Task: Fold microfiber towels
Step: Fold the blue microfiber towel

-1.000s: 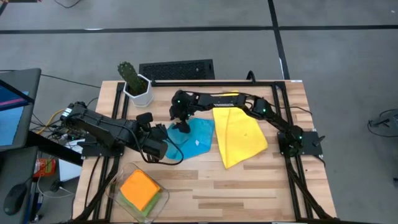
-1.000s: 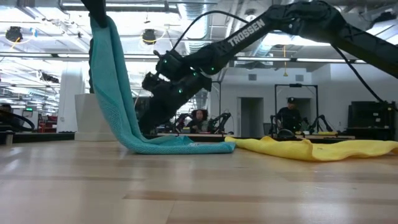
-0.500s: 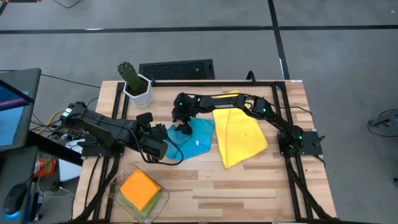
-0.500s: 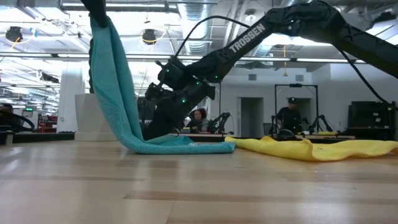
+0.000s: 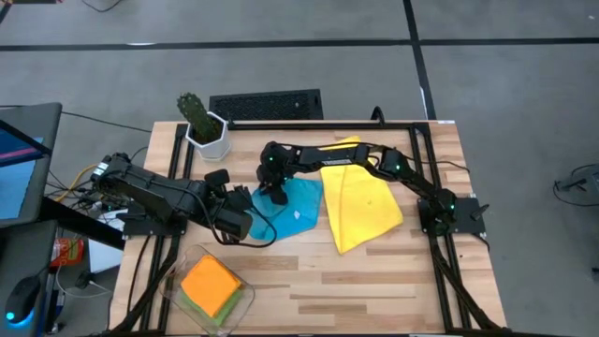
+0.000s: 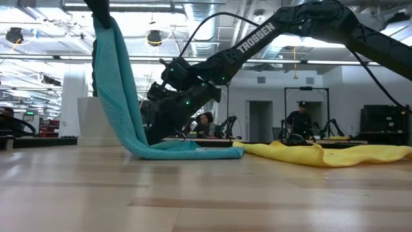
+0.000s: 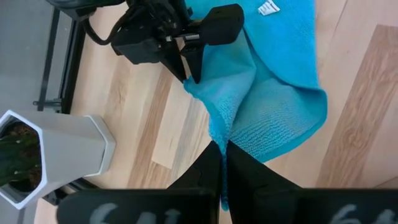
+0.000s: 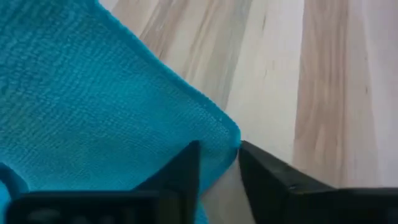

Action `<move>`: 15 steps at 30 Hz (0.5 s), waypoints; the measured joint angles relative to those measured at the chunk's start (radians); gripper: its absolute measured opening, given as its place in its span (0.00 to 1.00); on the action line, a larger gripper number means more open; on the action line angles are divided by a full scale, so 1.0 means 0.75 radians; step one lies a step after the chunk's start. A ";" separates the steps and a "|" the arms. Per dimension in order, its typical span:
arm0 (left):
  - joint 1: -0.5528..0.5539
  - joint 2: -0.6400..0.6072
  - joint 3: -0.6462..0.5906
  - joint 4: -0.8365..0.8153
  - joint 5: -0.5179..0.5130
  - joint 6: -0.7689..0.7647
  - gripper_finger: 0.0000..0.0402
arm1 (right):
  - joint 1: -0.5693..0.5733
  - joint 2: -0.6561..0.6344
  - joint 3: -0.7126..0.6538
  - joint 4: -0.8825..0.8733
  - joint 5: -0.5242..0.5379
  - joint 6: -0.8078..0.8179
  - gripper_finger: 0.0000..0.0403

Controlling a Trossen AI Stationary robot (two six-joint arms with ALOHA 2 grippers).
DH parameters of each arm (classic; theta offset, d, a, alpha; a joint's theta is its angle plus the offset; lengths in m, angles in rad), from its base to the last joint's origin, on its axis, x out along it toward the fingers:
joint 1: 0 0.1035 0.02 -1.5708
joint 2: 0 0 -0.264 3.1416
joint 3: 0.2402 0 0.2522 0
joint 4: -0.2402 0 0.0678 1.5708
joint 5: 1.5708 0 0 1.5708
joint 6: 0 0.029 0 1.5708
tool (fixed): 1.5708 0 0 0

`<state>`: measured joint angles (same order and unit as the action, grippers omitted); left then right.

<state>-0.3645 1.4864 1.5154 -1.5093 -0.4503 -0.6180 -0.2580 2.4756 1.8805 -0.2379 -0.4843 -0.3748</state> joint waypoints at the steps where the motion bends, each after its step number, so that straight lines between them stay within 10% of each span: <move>1: 0.000 0.000 0.000 0.000 0.001 -0.005 0.00 | 0.002 0.000 0.000 0.000 0.000 0.001 0.27; 6: 0.000 0.000 0.000 0.000 0.040 -0.020 0.00 | 0.010 0.000 0.000 -0.002 -0.008 0.001 0.04; 15: -0.008 0.000 0.000 -0.003 0.071 -0.080 0.00 | -0.034 -0.074 0.055 -0.048 -0.016 0.123 0.02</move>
<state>-0.3708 1.4864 1.5154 -1.5112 -0.3969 -0.6777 -0.2835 2.4201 1.9217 -0.2739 -0.4959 -0.2824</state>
